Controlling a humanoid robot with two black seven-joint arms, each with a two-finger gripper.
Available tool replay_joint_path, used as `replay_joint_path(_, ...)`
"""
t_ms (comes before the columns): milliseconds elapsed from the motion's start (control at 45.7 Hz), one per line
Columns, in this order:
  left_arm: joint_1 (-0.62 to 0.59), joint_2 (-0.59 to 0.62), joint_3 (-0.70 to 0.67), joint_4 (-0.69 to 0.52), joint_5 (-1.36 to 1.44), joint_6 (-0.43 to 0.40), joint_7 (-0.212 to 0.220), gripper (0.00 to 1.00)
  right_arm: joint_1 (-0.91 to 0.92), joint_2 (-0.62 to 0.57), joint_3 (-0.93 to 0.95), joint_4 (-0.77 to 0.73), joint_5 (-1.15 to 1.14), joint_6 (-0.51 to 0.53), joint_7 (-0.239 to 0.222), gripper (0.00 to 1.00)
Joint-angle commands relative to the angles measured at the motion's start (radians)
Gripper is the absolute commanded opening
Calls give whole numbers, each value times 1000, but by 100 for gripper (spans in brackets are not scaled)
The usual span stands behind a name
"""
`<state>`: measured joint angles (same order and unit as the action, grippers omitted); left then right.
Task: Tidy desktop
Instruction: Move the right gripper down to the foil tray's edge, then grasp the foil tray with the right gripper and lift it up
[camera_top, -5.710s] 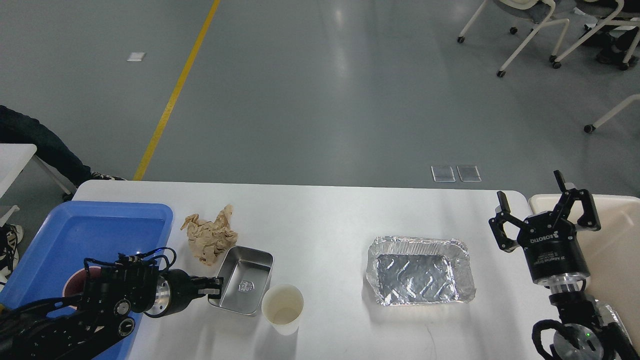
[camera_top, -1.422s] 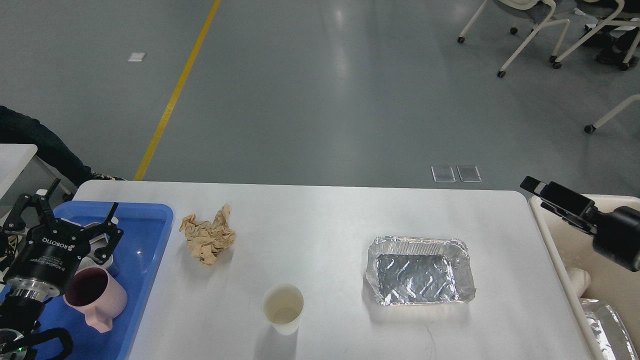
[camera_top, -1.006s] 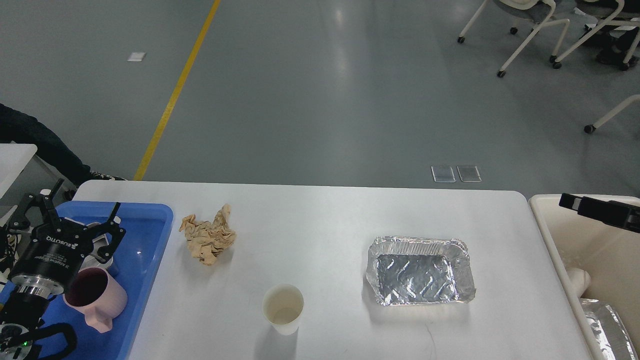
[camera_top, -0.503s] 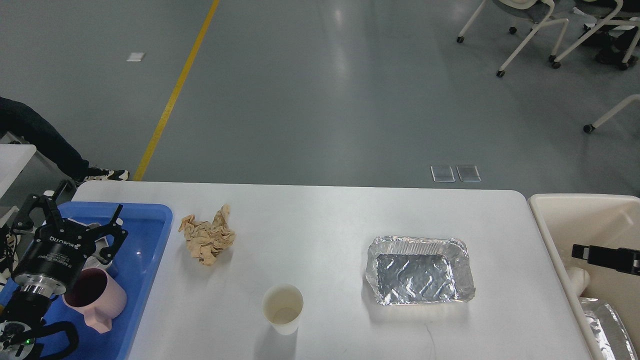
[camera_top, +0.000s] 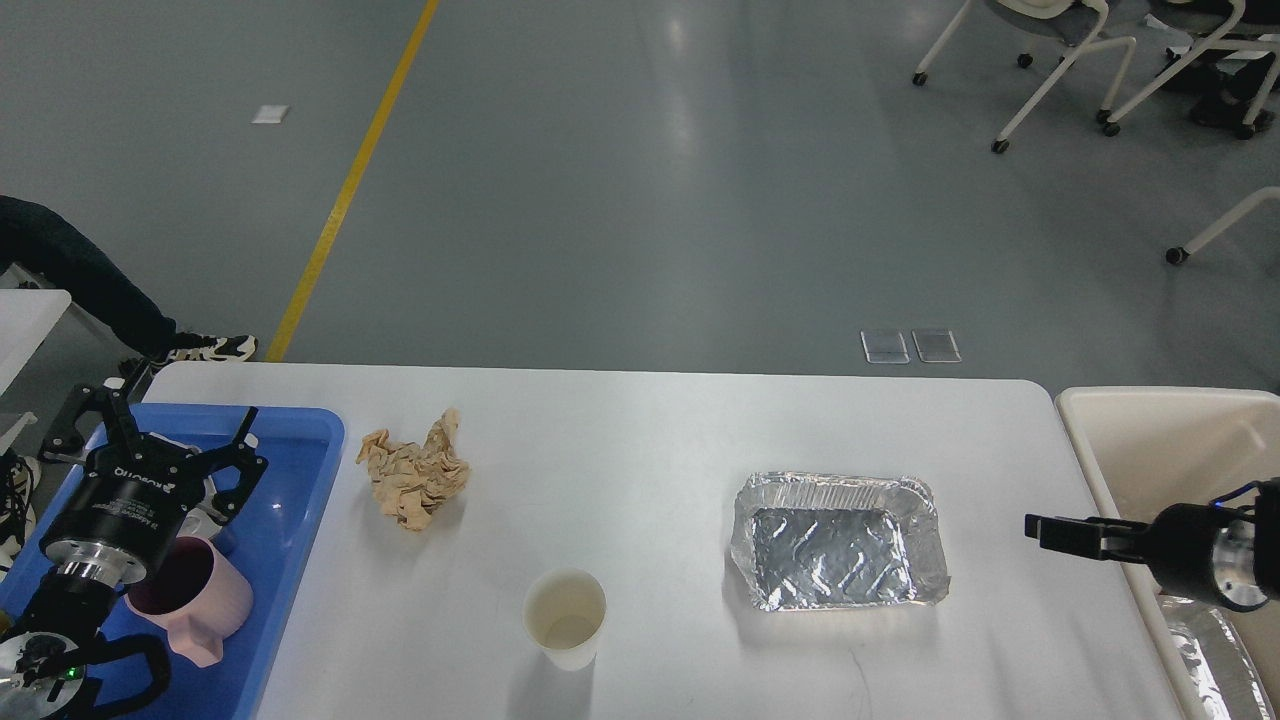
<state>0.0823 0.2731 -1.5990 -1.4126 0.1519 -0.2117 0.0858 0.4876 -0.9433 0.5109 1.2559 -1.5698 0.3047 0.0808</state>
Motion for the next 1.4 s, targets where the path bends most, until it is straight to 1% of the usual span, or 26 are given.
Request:
replay_joint_path(0, -7, 3, 7, 0, 0, 8, -1, 97, 121, 93, -141, -72, 34, -3, -4, 100)
replay_joint_path(263, -7, 5, 8, 3, 5, 9, -6, 97, 135, 245, -187, -211, 45, -3, -6, 100)
replay_joint_path(503, -13, 5, 8, 20, 5, 9, -6, 97, 132, 268, -210, -224, 60, -3, -6, 99)
replay_joint_path(569, -18, 5, 8, 23, 6, 9, -6, 97, 135, 274, -226, -230, 60, -3, -6, 98)
replay_joint_path(613, -18, 5, 8, 29, 5, 9, -6, 97, 137, 276, -241, -233, 62, -3, -6, 94)
replay_joint_path(722, -18, 5, 8, 32, 5, 9, -6, 97, 138, 278, -252, -240, 62, -3, -6, 93)
replay_joint_path(788, -16, 5, 8, 35, 5, 8, -6, 97, 138, 287, -253, -250, 62, -4, -4, 90)
replay_joint_path(1050, -16, 5, 8, 37, 6, 8, -6, 97, 138, 320, -256, -290, 63, -3, -3, 89)
replay_joint_path(1094, -16, 5, 8, 38, 6, 8, -6, 97, 137, 322, -256, -290, 63, -4, -3, 82)
replay_joint_path(1181, -16, 5, 8, 38, 5, 8, -5, 97, 138, 324, -258, -288, 62, -4, -3, 76)
replay_joint_path(1269, -16, 5, 8, 38, 5, 8, -5, 97, 137, 330, -258, -288, 62, -4, -3, 62)
replay_joint_path(1291, -16, 5, 8, 38, 5, 9, -5, 97, 137, 333, -258, -288, 62, -4, -3, 57)
replay_joint_path(1356, -16, 5, 8, 38, 5, 9, -5, 97, 135, 342, -261, -290, 60, -3, -3, 35)
replay_joint_path(1378, -16, 5, 8, 38, 5, 8, -5, 97, 135, 343, -267, -290, 60, -3, -3, 30)
